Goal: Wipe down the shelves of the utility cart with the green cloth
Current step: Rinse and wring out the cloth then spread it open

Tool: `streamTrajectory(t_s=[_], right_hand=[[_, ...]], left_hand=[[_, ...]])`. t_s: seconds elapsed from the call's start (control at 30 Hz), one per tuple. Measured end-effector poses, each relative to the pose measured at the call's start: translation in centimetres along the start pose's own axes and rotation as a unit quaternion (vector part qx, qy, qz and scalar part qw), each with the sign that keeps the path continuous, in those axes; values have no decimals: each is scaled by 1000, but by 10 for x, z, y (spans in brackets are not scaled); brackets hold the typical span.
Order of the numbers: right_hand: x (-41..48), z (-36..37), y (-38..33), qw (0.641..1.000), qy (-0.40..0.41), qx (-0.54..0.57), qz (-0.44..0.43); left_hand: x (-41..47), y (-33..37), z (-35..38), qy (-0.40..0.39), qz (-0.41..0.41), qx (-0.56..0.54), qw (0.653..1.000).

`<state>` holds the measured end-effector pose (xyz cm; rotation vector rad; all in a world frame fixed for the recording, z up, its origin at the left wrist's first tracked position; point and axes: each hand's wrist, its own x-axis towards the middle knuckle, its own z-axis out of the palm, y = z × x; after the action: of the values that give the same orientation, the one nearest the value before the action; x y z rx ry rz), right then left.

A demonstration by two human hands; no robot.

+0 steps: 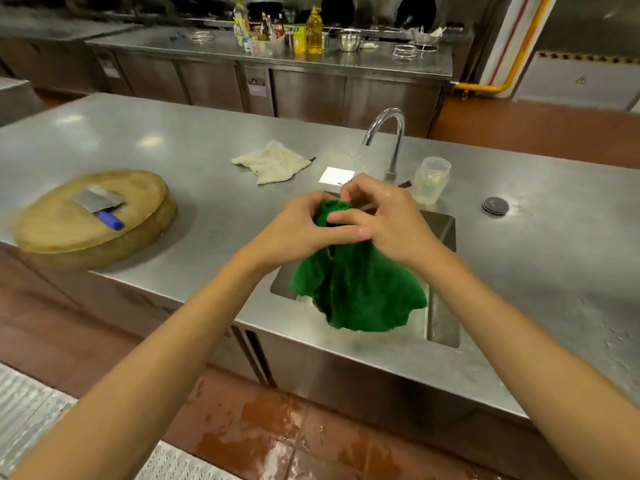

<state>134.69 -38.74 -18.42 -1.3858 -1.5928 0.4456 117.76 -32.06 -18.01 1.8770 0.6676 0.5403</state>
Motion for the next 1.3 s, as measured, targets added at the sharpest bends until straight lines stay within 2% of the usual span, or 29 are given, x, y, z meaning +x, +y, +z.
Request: streamTrajectory(t_s=[0.1,0.17,0.23,0.33,0.43,0.47,0.57,0.67,0.8,0.97,1.07,1.13,1.23,1.3], right_hand=[[2,23,-16,997,53,53,4],[2,32,-20,993,71,88,33],[0,40,-18,989,33,131,62],[-10,61,-8,965,-89,192,152],[-20,99,7,951,-211,95,208],[-21,113,13,950,-224,57,210],[-12,137,29,961,-161,-19,223],[6,140,45,960,-148,-123,204],[36,137,68,957,-155,-187,161],[82,127,90,953,-184,-173,167],[105,126,96,945,-233,-181,144],[116,129,99,936,-266,-166,161],[126,137,106,921,-307,-169,168],[133,142,111,918,-315,-184,156]], left_hand=[[-10,-7,-19,76,25,-40,996],[-17,-12,-33,90,24,-50,994],[-24,-17,-47,94,23,-54,994],[-32,-26,-69,114,26,-96,988],[-36,-35,-90,118,30,-135,983],[-37,-39,-98,120,32,-138,983],[-40,-55,-123,116,32,-120,985],[-44,-78,-147,106,15,-98,989],[-37,-101,-173,88,-18,-9,996],[-9,-118,-205,83,-16,158,984],[8,-127,-218,55,29,312,948],[18,-136,-224,21,35,399,916],[33,-152,-233,-50,-14,478,877],[39,-163,-240,-94,-56,491,864]])
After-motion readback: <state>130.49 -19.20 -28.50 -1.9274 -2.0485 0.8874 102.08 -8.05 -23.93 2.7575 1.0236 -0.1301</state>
